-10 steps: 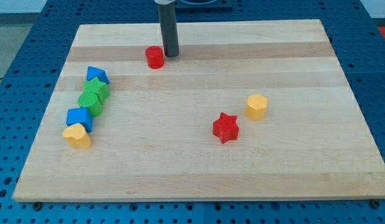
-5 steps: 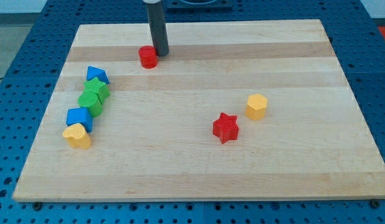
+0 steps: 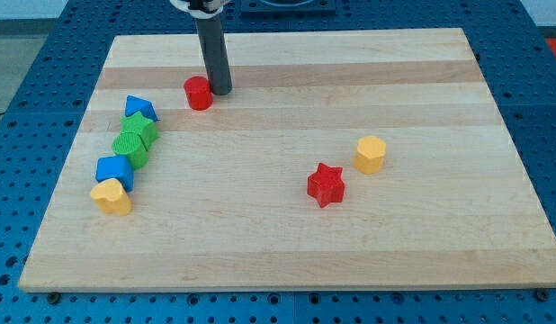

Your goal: Put the red circle into the blue triangle

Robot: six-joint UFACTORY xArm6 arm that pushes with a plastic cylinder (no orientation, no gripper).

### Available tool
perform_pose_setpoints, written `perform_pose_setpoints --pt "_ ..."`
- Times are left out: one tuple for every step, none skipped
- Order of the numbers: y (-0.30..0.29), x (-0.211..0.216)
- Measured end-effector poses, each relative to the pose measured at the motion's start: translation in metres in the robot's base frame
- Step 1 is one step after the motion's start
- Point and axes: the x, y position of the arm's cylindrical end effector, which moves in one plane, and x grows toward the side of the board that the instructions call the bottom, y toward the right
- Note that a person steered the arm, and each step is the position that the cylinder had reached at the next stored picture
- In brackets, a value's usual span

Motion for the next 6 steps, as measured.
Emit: perform_pose_setpoints --pt "0.000 0.003" --pt "0.003 0.008" --pt "0.003 0.010" --pt "-0.002 0.011" --pt "-0.024 0.011" --pt "-0.040 0.011"
